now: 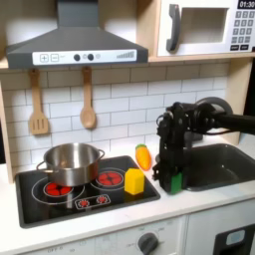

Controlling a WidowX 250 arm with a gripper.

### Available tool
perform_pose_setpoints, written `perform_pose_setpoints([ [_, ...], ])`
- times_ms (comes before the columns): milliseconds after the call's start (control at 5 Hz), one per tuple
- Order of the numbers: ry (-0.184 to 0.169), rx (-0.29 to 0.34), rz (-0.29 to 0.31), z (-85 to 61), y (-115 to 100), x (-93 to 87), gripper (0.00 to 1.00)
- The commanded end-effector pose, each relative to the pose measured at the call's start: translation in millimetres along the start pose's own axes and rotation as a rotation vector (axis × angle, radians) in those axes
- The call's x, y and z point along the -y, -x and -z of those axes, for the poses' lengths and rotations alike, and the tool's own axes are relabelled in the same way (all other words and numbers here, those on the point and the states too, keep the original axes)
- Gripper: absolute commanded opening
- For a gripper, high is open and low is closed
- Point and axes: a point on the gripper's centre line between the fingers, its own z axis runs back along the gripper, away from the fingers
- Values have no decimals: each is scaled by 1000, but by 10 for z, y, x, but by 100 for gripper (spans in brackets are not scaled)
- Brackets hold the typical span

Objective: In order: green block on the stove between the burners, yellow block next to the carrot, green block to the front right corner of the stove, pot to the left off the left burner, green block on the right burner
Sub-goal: 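Put the green block on the stove between the burners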

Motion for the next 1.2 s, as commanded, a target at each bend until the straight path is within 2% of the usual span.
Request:
perform_pose_setpoints([
  [0, 36, 31, -19, -414, 90, -98, 0],
  [200, 36, 64, -71, -554, 152, -296, 0],
  [400, 20, 73, -107, -579, 198, -504, 0],
  [600, 1, 62, -137, -511, 184, -670, 0],
  [1000, -28, 48, -173, -368, 88, -884, 0],
])
